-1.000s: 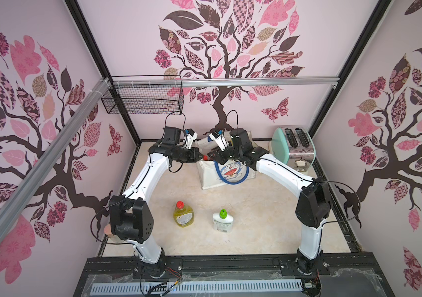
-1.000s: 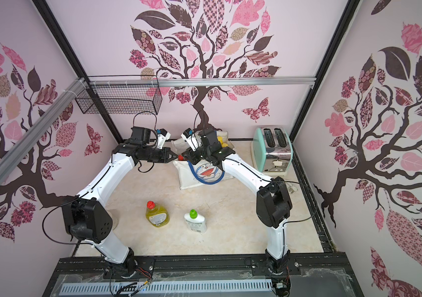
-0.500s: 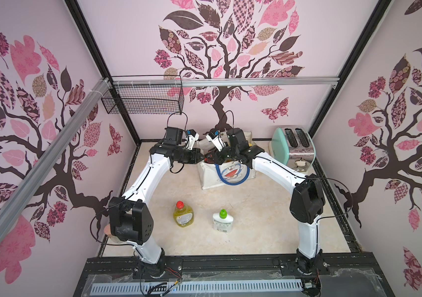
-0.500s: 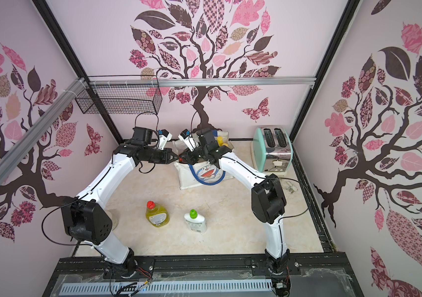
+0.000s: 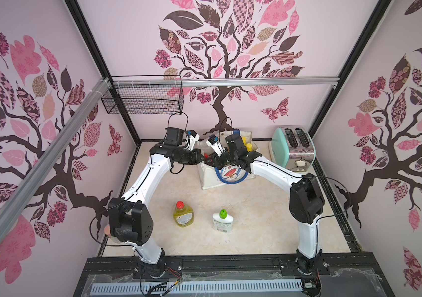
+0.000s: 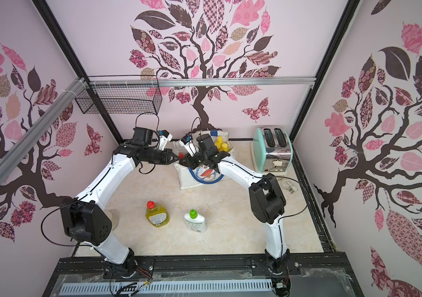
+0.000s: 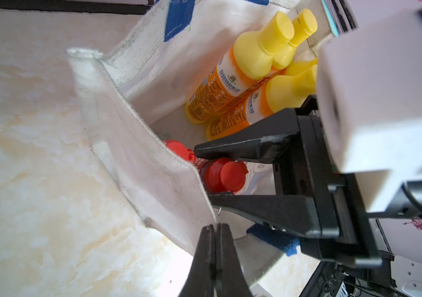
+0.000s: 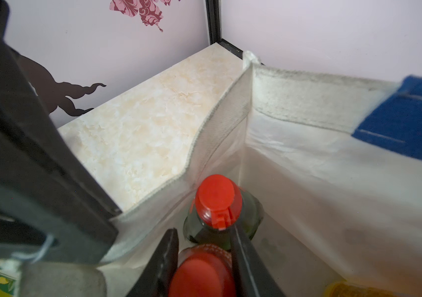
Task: Pack dish soap into the shopping bag
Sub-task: Place the bottle of dish soap in the shopping bag.
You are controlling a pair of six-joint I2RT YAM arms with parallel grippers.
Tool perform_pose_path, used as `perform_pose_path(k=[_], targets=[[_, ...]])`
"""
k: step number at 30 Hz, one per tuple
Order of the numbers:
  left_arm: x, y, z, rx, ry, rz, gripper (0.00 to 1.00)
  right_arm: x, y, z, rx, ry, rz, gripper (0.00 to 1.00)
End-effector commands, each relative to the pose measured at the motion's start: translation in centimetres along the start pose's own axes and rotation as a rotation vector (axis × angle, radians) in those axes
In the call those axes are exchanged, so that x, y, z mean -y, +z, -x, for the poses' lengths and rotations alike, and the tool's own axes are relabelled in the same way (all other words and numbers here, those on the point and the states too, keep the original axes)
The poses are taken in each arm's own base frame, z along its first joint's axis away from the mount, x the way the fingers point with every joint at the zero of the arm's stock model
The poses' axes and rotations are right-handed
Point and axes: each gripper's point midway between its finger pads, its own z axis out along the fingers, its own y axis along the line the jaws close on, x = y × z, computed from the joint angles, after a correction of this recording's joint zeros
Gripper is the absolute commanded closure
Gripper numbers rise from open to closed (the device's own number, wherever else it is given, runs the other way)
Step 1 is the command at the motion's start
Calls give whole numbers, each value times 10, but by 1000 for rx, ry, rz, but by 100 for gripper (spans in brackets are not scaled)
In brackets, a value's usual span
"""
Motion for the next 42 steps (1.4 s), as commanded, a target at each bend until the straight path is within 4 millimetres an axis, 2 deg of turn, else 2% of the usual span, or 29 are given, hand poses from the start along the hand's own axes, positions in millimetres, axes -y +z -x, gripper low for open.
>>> perform_pose_path(k=[1,5,6,8,12,17,20,31,38,42], targets=[[10,-21,16,74,51,5,100,-29,-8,14,28,-10,65,100],[10,-22,16,74,52,8,100,-31,-13,18,49,-11,65,94],[10,-23,16,76,54,8,100,-31,-15,20,54,-12,63,91],[10,-23,16,76,53,11,100,-31,-18,23,61,-15,59,79],[8,-22,15,71,53,20,100,-31,-24,30,68,-17,47,69],[9,-22,15,70,52,18,100,-29,-30,32,58,-20,22,63],[9,-21,15,68,52,15,100,-27,-33,32,53,-15,5,57],[9,-21,15,65,50,14,100,-31,-45,43,59,-13,3,52],[11,-27,17,82,55,19,99,-33,-62,57,83,-22,-20,52],[13,-32,21,103,52,27,83,-38,-77,66,99,-15,-22,47]])
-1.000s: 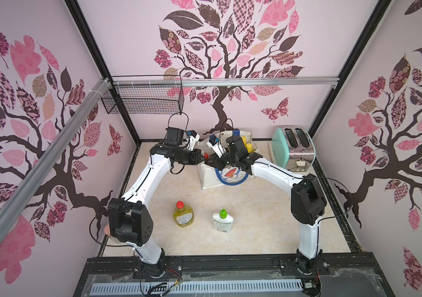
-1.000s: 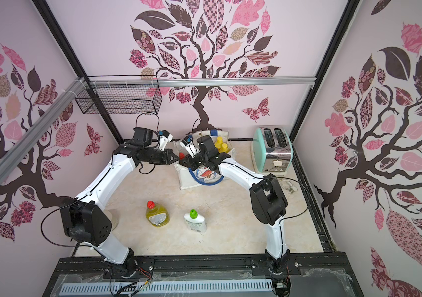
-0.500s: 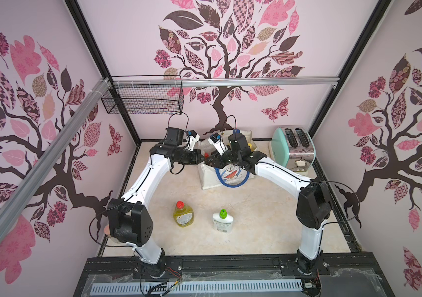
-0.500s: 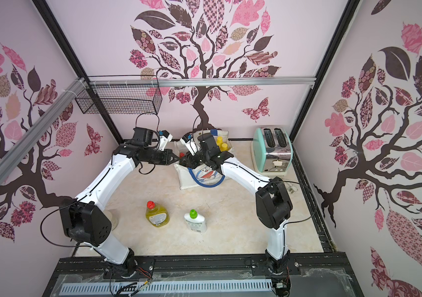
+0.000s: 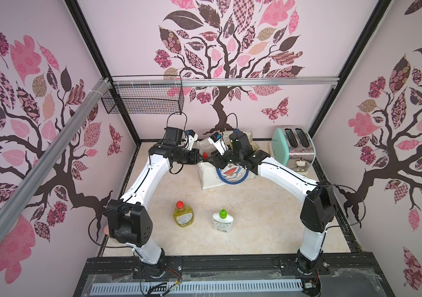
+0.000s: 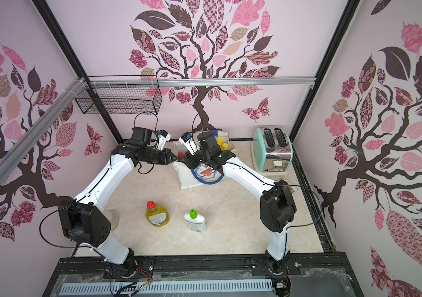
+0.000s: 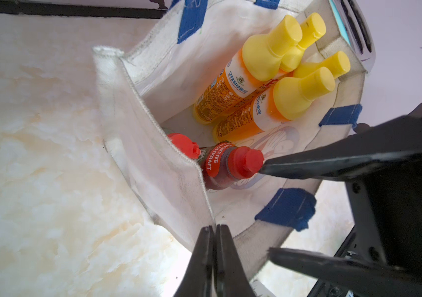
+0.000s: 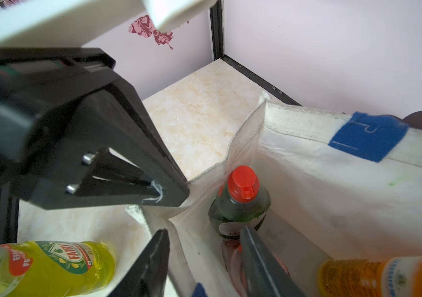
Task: Pack dish soap into the shopping bag
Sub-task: Place the bottle of dish soap in the shopping bag, then pick up the bottle of dish soap at the center of the board.
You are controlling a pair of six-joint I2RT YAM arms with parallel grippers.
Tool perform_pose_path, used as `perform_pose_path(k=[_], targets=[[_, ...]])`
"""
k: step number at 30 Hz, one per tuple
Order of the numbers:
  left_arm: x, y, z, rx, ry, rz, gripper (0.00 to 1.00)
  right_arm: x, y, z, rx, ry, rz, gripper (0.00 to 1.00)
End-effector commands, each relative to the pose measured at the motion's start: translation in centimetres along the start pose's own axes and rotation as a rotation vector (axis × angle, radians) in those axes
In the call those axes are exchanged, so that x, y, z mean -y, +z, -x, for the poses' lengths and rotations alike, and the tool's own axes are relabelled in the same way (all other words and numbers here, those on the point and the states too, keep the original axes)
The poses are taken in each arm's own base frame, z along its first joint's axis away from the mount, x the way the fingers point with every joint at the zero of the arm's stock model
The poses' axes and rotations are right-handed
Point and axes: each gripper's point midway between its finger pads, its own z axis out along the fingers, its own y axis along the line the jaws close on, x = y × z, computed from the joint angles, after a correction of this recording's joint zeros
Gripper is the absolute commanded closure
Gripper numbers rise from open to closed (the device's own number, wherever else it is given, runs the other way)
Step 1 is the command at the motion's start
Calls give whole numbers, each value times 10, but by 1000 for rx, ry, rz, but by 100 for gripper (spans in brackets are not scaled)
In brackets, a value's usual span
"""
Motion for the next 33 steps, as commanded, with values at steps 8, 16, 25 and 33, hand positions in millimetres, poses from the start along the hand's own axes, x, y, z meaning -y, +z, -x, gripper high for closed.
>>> perform_pose_path(k=[8,16,25,33], targets=[[20,-40,28,156,40,7,72,-18,-62,44,88,-12,-31,40],[11,-67,33,225,16,68,61,-49,-86,34,59,-43,1,38],[-20,-121,35,392,-99,103,40,-143,-80,-3,16,-122,226,34],[-25,-132,33,416,-104,146,26,-206,-52,-34,-18,-166,386,30]])
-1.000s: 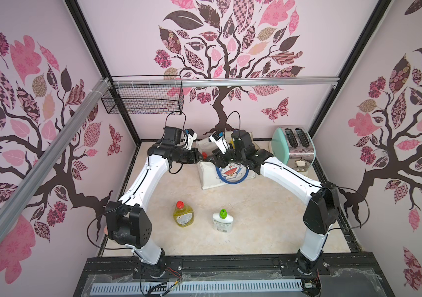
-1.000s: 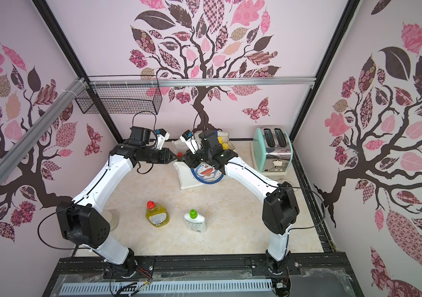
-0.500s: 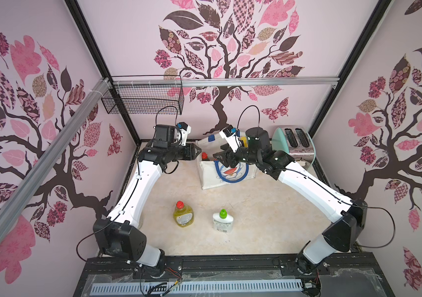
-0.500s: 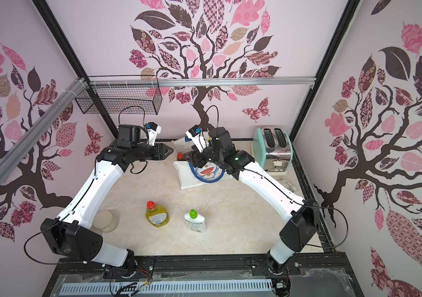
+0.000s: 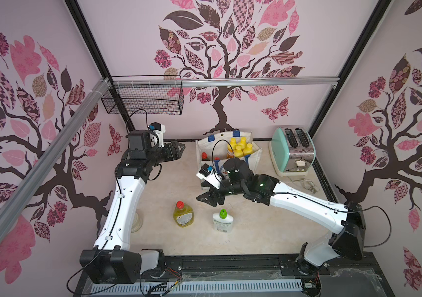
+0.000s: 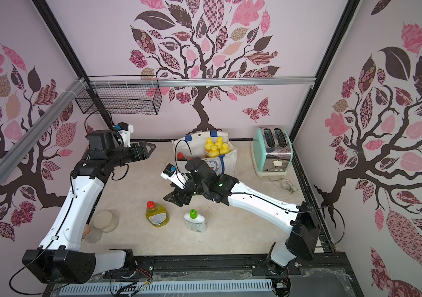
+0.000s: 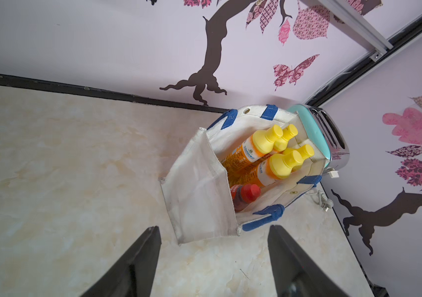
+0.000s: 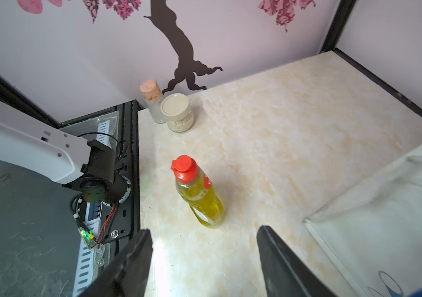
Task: Pack dish soap into the shopping bag
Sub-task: Pick up the bottle of dish soap at the center of the board.
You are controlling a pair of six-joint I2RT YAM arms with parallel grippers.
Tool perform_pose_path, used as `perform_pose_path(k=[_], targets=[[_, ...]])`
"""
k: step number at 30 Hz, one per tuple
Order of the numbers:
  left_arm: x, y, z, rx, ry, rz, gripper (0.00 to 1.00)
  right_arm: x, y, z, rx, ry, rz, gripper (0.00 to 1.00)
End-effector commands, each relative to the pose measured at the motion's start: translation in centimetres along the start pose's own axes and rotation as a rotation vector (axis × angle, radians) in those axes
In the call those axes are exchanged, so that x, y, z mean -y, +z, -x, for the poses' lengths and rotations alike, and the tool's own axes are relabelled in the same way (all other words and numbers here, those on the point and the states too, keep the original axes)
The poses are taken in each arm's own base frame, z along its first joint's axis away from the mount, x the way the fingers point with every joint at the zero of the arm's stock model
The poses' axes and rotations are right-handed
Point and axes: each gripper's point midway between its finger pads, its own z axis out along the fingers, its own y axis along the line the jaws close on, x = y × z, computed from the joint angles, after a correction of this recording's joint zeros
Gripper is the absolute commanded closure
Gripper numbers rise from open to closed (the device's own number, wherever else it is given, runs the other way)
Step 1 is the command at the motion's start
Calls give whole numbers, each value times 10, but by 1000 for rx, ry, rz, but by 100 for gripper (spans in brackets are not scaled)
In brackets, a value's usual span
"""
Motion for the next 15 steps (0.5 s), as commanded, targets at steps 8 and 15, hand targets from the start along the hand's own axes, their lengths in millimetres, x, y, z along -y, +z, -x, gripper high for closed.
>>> perform_pose_path(k=[8,15], targets=[[-10,0,0,7,-2,28,14,-20,48,-1,3,-31,67,30],[-11,-1,0,13,-2,32,2,-18,70,0,14,-40,55,30]])
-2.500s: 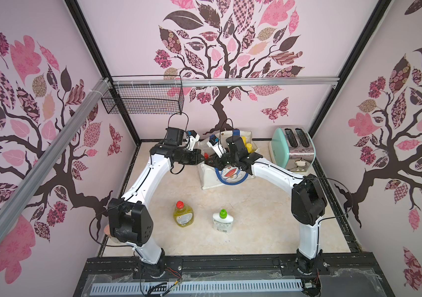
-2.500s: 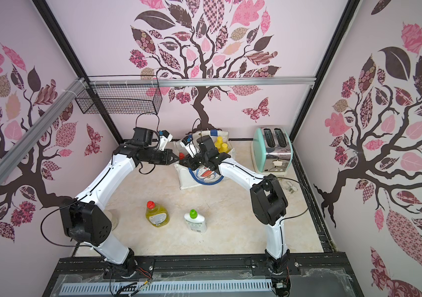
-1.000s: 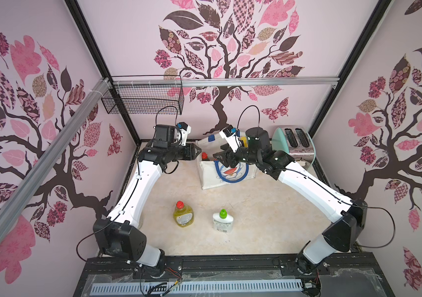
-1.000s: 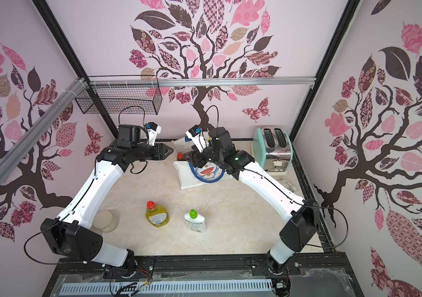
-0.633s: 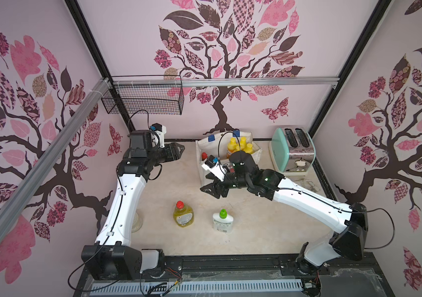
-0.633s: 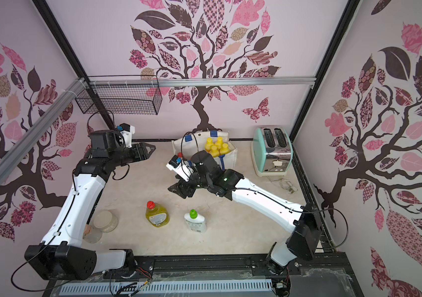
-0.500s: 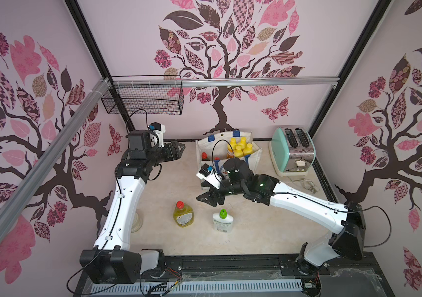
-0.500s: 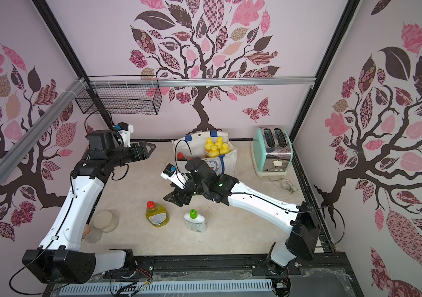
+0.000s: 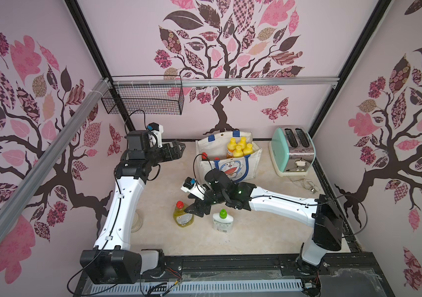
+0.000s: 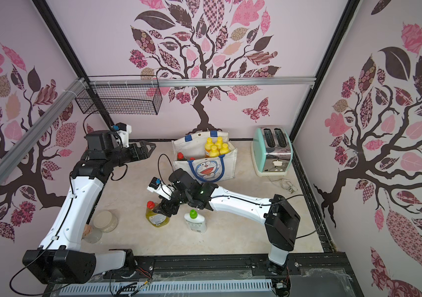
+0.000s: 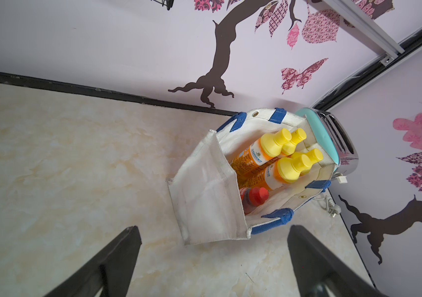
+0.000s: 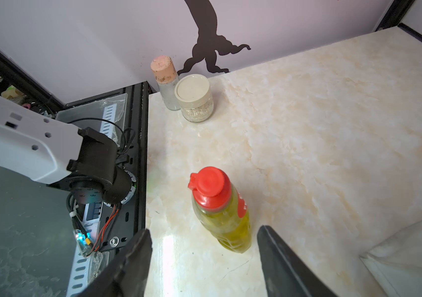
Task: Pack dish soap into the shopping bag
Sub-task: Pick up the bottle of dish soap at the center of the board.
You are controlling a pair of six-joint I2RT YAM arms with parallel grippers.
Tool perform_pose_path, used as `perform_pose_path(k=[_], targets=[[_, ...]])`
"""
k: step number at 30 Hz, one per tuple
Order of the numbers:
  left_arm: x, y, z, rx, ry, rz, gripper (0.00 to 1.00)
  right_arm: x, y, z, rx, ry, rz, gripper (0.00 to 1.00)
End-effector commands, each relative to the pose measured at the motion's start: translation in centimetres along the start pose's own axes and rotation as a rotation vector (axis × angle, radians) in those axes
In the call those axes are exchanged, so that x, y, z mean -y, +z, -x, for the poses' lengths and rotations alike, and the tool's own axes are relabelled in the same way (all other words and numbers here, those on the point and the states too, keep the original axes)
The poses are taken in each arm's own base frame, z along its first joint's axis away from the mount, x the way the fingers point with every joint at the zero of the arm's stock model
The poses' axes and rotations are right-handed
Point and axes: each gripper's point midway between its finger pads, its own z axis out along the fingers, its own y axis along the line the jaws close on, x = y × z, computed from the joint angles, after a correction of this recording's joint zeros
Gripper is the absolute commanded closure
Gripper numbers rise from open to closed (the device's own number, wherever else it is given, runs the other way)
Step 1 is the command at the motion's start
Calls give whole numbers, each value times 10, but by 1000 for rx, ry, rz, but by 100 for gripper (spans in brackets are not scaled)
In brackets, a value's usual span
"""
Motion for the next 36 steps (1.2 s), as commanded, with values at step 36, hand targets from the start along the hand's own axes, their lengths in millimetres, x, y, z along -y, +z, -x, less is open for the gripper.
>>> perform_pose_path(k=[36], targets=[[-9,2,-1,-1,2,22,2,9,47,15,71,2,-22,39]])
